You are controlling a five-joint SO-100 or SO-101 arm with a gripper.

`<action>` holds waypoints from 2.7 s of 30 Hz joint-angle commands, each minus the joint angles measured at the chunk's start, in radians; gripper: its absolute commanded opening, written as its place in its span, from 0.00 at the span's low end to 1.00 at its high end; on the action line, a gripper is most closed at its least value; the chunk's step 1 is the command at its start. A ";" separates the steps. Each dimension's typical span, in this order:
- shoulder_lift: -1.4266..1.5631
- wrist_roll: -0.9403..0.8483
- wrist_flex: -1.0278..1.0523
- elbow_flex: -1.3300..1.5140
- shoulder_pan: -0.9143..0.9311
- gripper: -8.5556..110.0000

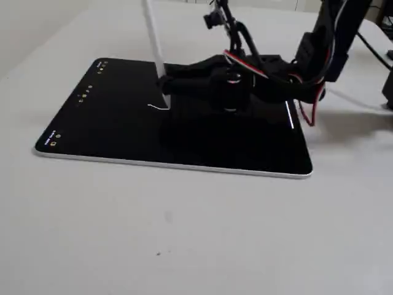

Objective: Draw a line in the middle of the ipad using the apple pencil

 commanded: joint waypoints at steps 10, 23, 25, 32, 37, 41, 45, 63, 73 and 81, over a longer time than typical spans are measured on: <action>0.002 -0.009 -0.176 0.232 0.020 0.07; -0.080 -0.018 -0.345 0.342 0.032 0.07; -0.086 -0.017 -0.345 0.342 0.035 0.07; -0.091 -0.015 -0.345 0.339 0.037 0.07; -0.100 -0.015 -0.345 0.334 0.040 0.07; -0.104 -0.015 -0.345 0.333 0.044 0.07; -0.104 -0.015 -0.345 0.333 0.044 0.07; -0.109 -0.005 -0.345 0.328 0.043 0.07; -0.026 0.061 -0.356 0.328 0.041 0.07; 0.571 0.184 -0.026 0.413 0.043 0.07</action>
